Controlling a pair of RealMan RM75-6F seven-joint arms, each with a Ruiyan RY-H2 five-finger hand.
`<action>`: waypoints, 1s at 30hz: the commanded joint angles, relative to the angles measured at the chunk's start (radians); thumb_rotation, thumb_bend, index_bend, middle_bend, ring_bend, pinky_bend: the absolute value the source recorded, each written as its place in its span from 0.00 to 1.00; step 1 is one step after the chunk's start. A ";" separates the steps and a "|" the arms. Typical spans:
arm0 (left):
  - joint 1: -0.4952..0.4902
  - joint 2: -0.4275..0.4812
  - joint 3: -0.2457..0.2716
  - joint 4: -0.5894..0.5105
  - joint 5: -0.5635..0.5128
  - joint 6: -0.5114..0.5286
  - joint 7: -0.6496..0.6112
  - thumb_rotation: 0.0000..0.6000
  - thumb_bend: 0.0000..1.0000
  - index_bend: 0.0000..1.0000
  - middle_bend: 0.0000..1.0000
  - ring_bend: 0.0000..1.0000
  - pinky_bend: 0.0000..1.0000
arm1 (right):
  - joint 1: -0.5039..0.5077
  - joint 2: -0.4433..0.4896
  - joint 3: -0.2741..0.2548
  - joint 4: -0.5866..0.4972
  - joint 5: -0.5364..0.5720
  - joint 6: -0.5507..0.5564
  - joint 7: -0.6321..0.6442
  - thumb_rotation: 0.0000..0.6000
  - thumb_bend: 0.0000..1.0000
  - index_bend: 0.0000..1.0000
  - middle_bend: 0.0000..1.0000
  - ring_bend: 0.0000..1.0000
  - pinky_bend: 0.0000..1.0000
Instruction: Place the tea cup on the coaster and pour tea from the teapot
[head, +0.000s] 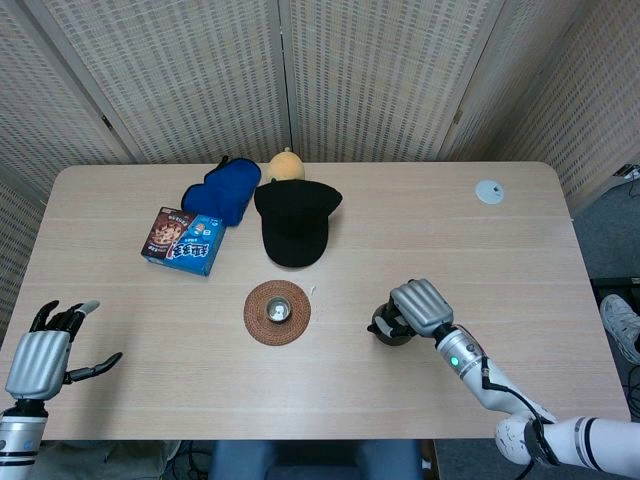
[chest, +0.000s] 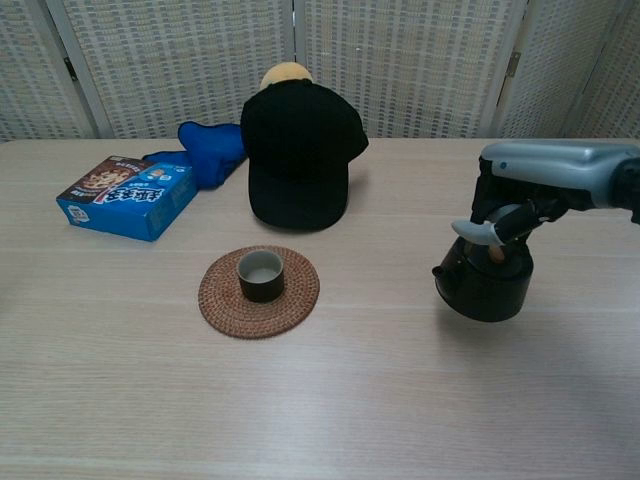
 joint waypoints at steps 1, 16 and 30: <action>0.001 0.000 0.000 0.001 0.000 0.002 -0.001 0.19 0.06 0.19 0.23 0.29 0.09 | 0.028 -0.020 0.019 0.021 0.015 -0.020 -0.015 0.56 0.46 1.00 1.00 1.00 0.46; 0.023 0.014 0.007 -0.001 0.012 0.037 -0.008 0.18 0.06 0.19 0.23 0.29 0.08 | 0.207 -0.186 0.099 0.201 0.106 -0.099 -0.105 0.55 0.46 1.00 1.00 1.00 0.47; 0.042 0.018 0.017 -0.001 0.020 0.055 -0.011 0.18 0.06 0.19 0.23 0.29 0.08 | 0.357 -0.278 0.118 0.311 0.189 -0.132 -0.224 0.56 0.46 1.00 1.00 1.00 0.48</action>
